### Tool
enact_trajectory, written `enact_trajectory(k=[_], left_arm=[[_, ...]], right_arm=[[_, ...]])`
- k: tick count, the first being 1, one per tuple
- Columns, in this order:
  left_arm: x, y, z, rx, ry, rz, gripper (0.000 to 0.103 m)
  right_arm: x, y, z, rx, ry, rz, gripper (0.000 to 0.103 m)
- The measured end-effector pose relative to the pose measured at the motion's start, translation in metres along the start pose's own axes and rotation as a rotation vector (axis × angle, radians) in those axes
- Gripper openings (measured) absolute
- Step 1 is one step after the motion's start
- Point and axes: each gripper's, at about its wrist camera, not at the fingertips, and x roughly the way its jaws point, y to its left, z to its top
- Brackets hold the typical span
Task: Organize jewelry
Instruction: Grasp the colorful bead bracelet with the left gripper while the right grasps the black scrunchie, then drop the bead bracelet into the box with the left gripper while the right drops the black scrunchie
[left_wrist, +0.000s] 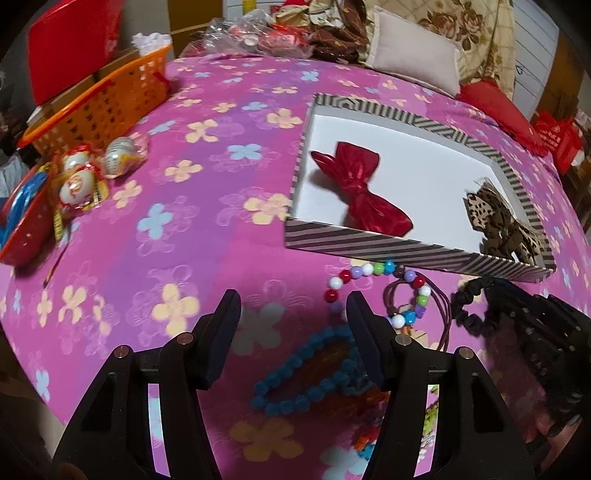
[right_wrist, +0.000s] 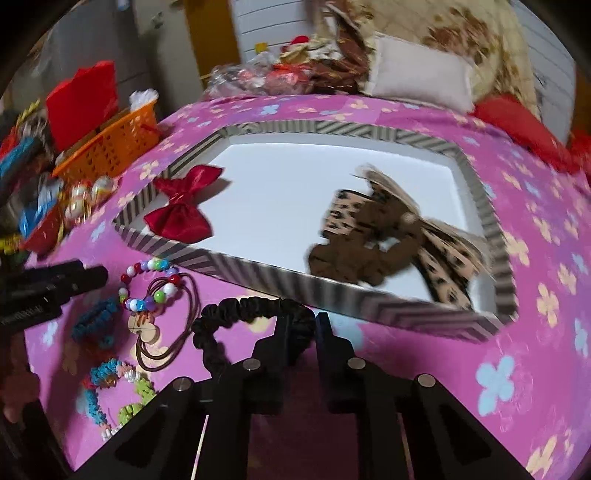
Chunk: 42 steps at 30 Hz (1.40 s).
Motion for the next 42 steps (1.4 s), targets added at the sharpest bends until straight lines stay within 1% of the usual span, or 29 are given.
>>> enact_trajectory(k=[3,5,12,13,15,16,17,18,19,20,23,26,29,34,42], left_arm=[[0.004,-0.008,0.001,0.035,0.011,-0.021,0.059],[0.011,-0.015,0.002,0.068,0.036,-0.044,0.059],[0.026,-0.015,0.007,0.051,0.091,-0.106,0.058],[0.027,-0.013,0.008,0.044,0.083,-0.109,0.055],[0.028,-0.013,0.011,0.042,0.083,-0.102,0.04],[0.029,-0.012,0.013,0.043,0.084,-0.102,0.034],[0.029,-0.012,0.013,0.044,0.085,-0.102,0.021],[0.03,-0.011,0.014,0.048,0.085,-0.101,0.015],[0.031,-0.011,0.014,0.051,0.083,-0.105,0.014],[0.031,-0.01,0.014,0.054,0.076,-0.11,0.009],[0.031,-0.009,0.012,0.056,0.064,-0.111,0.008],[0.027,-0.003,0.012,0.02,0.078,-0.148,0.008],[0.008,-0.003,0.014,0.019,0.035,-0.153,0.008],[-0.029,-0.009,0.022,0.044,-0.036,-0.189,0.008],[-0.069,-0.024,0.034,0.084,-0.107,-0.201,0.008]], right_arm=[[-0.005,-0.011,-0.004,0.033,0.003,0.017,0.013],[-0.006,-0.012,-0.006,0.037,0.003,0.031,0.013],[-0.005,-0.011,-0.006,0.04,-0.002,0.059,0.013],[-0.005,-0.01,-0.005,0.037,-0.003,0.061,0.013],[-0.004,-0.01,-0.005,0.035,-0.007,0.064,0.013],[-0.003,-0.009,-0.005,0.035,-0.008,0.064,0.013],[-0.003,-0.009,-0.005,0.035,-0.01,0.064,0.013],[-0.002,-0.009,-0.004,0.034,-0.012,0.063,0.013],[-0.002,-0.008,-0.004,0.03,-0.014,0.061,0.013],[-0.001,-0.007,-0.004,0.025,-0.015,0.058,0.013],[-0.001,-0.005,-0.004,0.013,-0.014,0.055,0.013],[-0.007,-0.005,-0.005,0.019,-0.021,0.083,0.012],[-0.021,-0.002,-0.004,0.007,-0.051,0.089,0.011],[-0.044,0.004,-0.001,-0.005,-0.094,0.102,0.011],[-0.074,0.006,0.007,0.002,-0.15,0.131,0.011]])
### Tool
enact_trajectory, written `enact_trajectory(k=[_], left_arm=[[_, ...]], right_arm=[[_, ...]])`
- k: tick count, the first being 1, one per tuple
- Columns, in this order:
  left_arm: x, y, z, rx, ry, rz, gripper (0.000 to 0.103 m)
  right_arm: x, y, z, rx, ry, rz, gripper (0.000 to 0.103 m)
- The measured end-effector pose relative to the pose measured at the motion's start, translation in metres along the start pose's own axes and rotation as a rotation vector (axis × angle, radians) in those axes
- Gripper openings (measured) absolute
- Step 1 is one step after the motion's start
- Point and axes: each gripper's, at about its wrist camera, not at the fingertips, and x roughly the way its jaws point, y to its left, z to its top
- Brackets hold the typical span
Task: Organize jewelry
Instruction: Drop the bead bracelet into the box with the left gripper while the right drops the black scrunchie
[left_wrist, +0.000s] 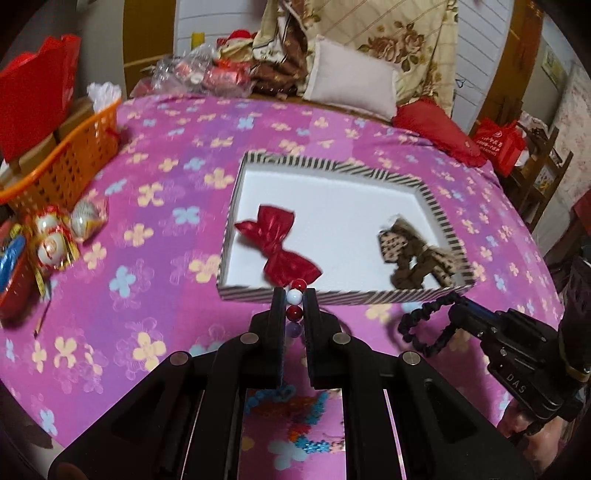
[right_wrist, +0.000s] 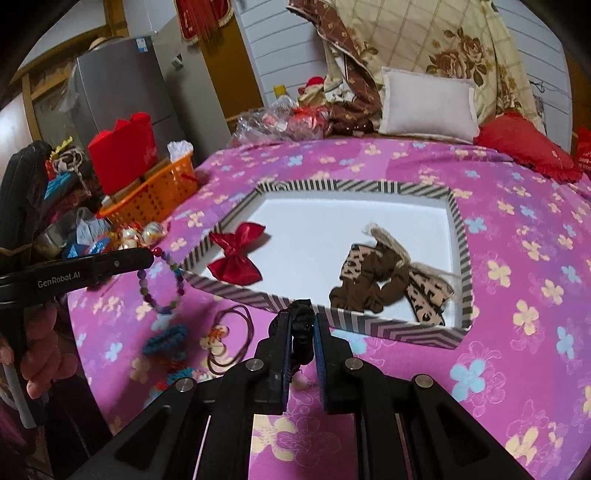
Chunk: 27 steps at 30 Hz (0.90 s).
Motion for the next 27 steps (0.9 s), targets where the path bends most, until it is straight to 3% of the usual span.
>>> enact_trajectory(k=[11,20,27], left_arm=[[-0.001,-0.029,0.038,0.028,-0.044,0.01,0.008],[0.057,-0.046,0.052,0.016,0.024,0.013,0.008],[0.106,-0.033,0.042,-0.01,0.107,0.074,0.008]], right_arm=[[-0.001,-0.012,0.032,0.035,-0.044,-0.002,0.011],[0.042,-0.029,0.052,0.067,0.002,-0.007,0.011],[0.082,-0.037,0.047,0.083,0.079,0.007,0.011]])
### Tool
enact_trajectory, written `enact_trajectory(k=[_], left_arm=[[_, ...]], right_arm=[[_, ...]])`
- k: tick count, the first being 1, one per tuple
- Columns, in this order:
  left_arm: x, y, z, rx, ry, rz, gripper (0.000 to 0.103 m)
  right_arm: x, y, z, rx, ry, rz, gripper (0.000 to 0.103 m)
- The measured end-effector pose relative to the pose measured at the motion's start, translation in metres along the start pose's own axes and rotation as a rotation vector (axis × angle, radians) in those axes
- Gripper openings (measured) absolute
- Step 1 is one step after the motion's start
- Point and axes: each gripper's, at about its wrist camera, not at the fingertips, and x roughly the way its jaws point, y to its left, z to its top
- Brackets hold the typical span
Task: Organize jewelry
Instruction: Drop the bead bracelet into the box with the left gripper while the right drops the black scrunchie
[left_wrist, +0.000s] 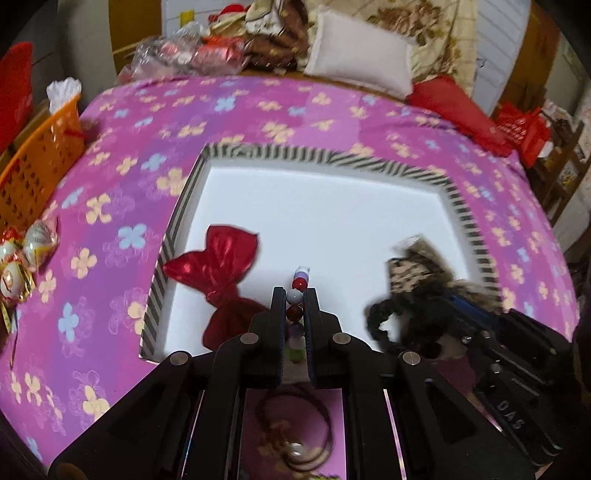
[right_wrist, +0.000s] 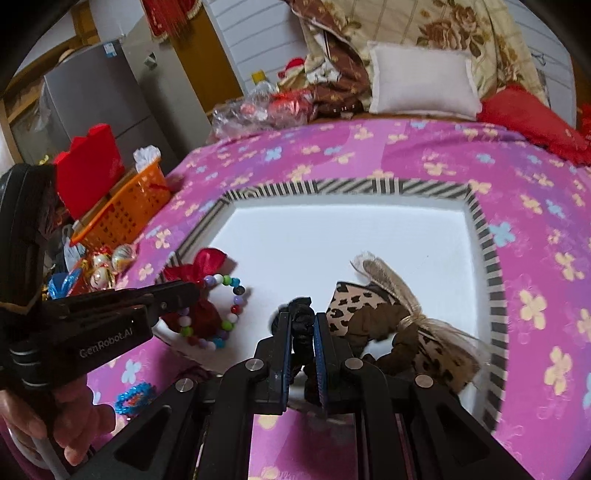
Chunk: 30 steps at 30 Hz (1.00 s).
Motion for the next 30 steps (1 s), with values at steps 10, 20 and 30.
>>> enact_trajectory(k=[10,20,30], left_arm=[[0.022,0.015,-0.006,-0.001,0.023,0.066,0.008],[0.02,0.021,-0.007,-0.03,0.015,0.076,0.008],[-0.017,0.01,-0.012,0.011,-0.071,0.066,0.045]], right_arm=[[0.03,-0.008,0.0,-0.023,0.069,-0.077,0.011],[0.015,-0.003,-0.005,-0.039,0.048,-0.086,0.04],[-0.026,0.009,-0.01,-0.027,-0.028,-0.068,0.043]])
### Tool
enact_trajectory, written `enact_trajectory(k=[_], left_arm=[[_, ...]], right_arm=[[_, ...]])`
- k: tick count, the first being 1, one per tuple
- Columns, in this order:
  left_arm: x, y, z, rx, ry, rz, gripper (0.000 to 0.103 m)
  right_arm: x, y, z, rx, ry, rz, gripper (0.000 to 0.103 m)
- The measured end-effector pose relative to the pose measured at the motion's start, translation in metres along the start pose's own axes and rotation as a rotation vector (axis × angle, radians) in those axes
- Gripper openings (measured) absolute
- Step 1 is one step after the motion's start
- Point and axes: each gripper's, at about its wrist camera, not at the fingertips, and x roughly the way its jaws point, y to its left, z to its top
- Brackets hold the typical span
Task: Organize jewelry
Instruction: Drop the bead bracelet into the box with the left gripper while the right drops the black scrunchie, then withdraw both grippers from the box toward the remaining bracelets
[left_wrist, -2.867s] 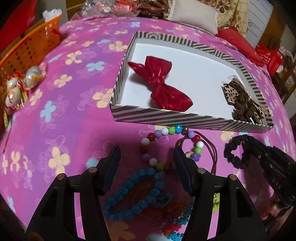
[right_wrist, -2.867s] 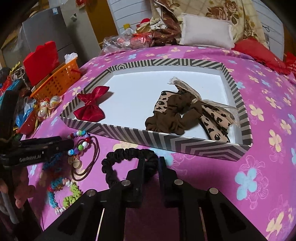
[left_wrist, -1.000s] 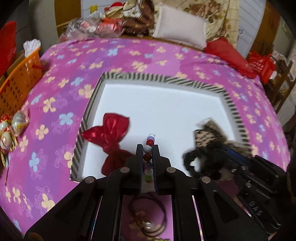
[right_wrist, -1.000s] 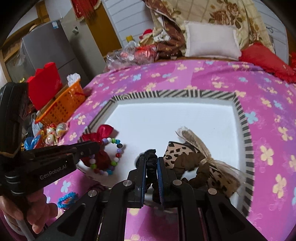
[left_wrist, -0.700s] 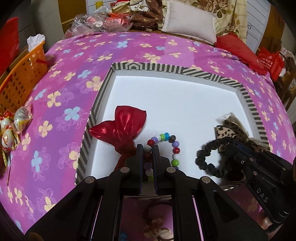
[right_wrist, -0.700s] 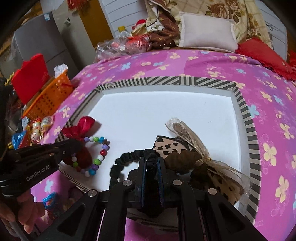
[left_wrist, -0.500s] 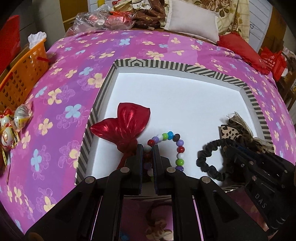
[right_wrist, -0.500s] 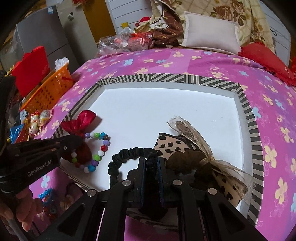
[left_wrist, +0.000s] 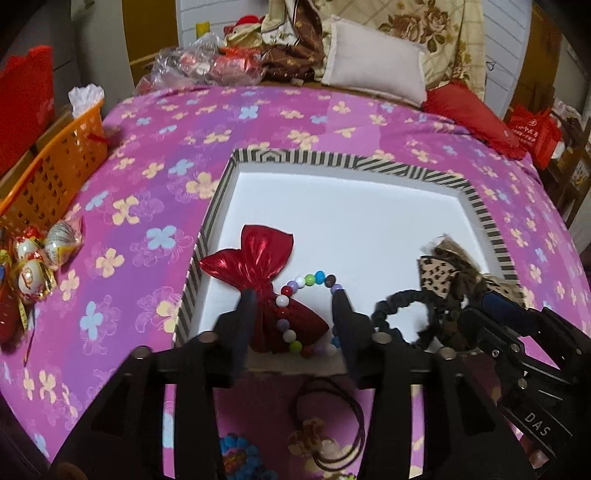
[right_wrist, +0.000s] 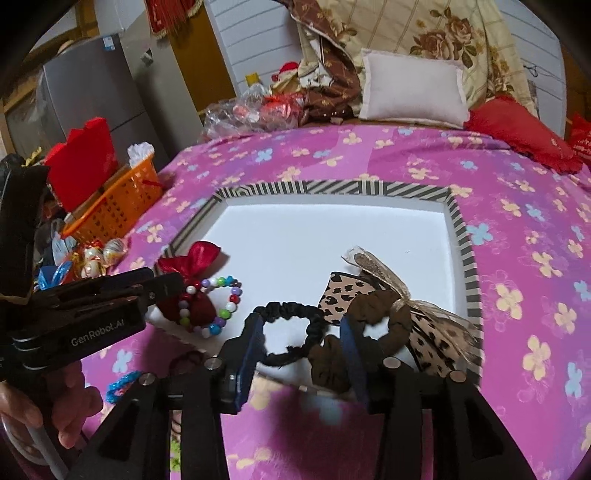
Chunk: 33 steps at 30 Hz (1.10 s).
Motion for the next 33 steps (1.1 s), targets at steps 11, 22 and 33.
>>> enact_trajectory(k=[11,22,33], left_arm=[[-0.041,0.01,-0.023,-0.013,-0.046,0.042,0.046],[-0.061,0.021,-0.064,-0.036,-0.006,0.045,0.048],[-0.077,0.04,-0.102,-0.059,0.005,0.088,0.048]], right_arm=[[-0.034,-0.006,-0.023,0.031,-0.033,-0.014,0.057],[-0.058,0.006,-0.041,0.029,-0.03,-0.019,0.058],[-0.068,0.024,-0.063,-0.002,-0.022,-0.013,0.062]])
